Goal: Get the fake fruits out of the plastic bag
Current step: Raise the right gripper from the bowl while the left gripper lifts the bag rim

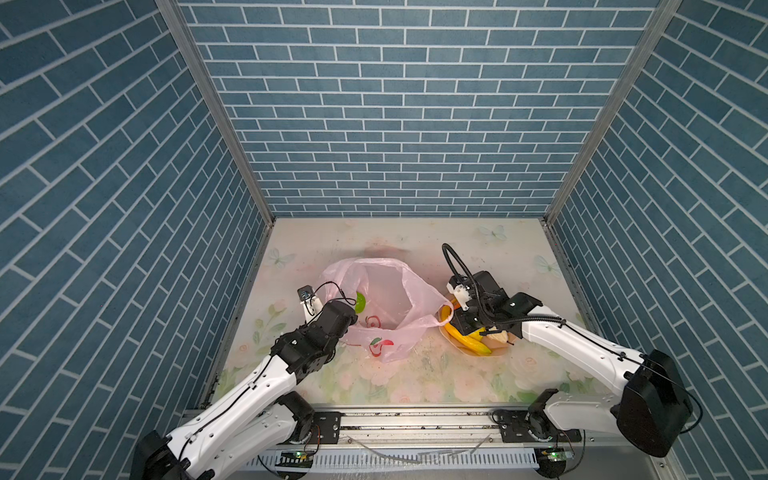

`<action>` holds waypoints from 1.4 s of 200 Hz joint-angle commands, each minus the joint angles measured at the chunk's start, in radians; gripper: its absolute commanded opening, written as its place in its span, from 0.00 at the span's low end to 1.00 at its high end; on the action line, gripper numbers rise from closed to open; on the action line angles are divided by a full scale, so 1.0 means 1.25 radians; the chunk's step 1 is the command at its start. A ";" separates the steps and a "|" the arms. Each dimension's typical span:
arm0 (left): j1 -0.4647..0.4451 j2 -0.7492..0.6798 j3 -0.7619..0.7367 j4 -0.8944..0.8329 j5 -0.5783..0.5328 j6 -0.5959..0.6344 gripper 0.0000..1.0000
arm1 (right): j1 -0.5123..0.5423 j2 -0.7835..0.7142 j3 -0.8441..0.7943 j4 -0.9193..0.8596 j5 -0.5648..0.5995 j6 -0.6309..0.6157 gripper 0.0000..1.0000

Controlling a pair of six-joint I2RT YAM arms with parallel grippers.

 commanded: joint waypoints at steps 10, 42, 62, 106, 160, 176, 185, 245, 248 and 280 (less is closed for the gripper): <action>0.046 -0.013 0.072 -0.030 0.103 0.121 0.50 | 0.004 -0.048 0.027 -0.014 0.051 0.057 0.39; 0.093 -0.029 0.138 -0.086 0.174 0.202 0.72 | 0.004 -0.053 0.055 -0.018 0.071 0.104 0.40; 0.119 -0.038 0.187 -0.123 0.208 0.253 0.85 | 0.004 -0.059 0.089 -0.029 0.071 0.120 0.40; 0.166 -0.015 0.296 -0.207 0.287 0.367 0.93 | 0.005 -0.066 0.162 -0.031 0.060 0.128 0.40; 0.268 0.106 0.304 -0.161 0.460 0.462 0.86 | 0.028 -0.036 0.227 -0.022 0.036 0.131 0.40; 0.284 0.140 0.292 -0.123 0.497 0.470 0.81 | 0.049 -0.041 0.246 -0.025 0.047 0.128 0.40; 0.288 0.156 0.285 -0.102 0.509 0.468 0.78 | 0.061 -0.043 0.261 -0.031 0.053 0.126 0.40; 0.292 0.219 0.263 -0.039 0.536 0.441 0.50 | 0.155 -0.007 0.388 -0.046 0.057 0.107 0.40; 0.293 0.219 0.260 -0.038 0.535 0.440 0.47 | 0.157 -0.002 0.391 -0.041 0.055 0.106 0.40; 0.292 0.202 0.232 -0.028 0.523 0.419 0.15 | 0.184 0.069 0.421 0.001 0.023 0.111 0.40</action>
